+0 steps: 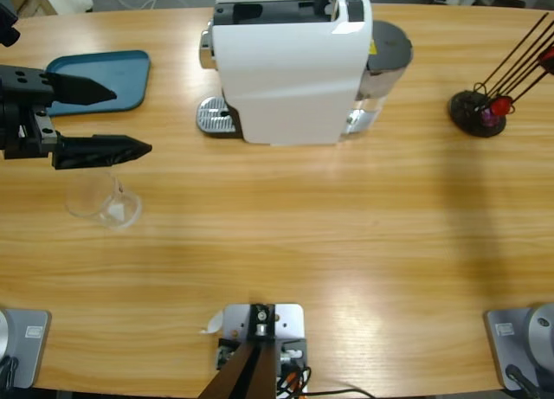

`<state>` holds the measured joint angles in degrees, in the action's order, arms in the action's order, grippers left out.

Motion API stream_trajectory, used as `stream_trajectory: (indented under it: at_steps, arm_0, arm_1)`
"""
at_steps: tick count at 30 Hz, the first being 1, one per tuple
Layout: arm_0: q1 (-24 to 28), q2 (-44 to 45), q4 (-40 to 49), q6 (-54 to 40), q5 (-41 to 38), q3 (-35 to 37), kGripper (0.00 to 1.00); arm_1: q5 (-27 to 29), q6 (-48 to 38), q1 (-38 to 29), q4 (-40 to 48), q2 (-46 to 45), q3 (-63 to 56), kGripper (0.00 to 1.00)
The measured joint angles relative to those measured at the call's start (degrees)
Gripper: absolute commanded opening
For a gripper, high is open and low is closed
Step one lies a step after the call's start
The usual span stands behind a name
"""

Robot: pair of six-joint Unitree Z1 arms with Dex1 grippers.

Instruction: Pour coffee

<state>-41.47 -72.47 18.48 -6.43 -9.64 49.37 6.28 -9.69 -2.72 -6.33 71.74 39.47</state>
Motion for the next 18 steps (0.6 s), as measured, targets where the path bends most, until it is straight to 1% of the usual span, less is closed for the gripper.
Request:
stream_trajectory:
  at_steps: [12,13,14,15,17,18]
  arm_0:
    - [0.00,1.57,-0.38,0.33,0.00,-2.28,0.996]
    - [0.00,1.92,-0.38,0.39,0.01,-2.58,0.996]
    - [0.00,2.38,-0.38,0.48,0.08,-2.84,0.996]
    - [0.00,2.87,-0.38,0.63,0.22,-3.03,0.995]
    - [0.00,3.94,-0.38,0.91,0.62,-3.42,0.991]
    - [0.00,4.58,-0.38,1.00,0.79,-3.62,0.991]
  arm_1:
    - [0.15,1.68,-0.22,-13.08,-7.12,12.30,0.000]
    - [-0.55,1.70,-0.65,-14.02,-7.73,13.38,0.000]
    - [-2.45,2.00,-1.23,-14.65,-8.53,14.29,0.000]
    - [-5.97,3.14,-2.24,-15.08,-9.26,14.97,0.000]
    - [-14.08,8.30,-6.77,-15.69,-9.91,16.70,0.000]
    - [-17.37,12.38,-9.72,-15.92,-9.91,17.38,0.000]
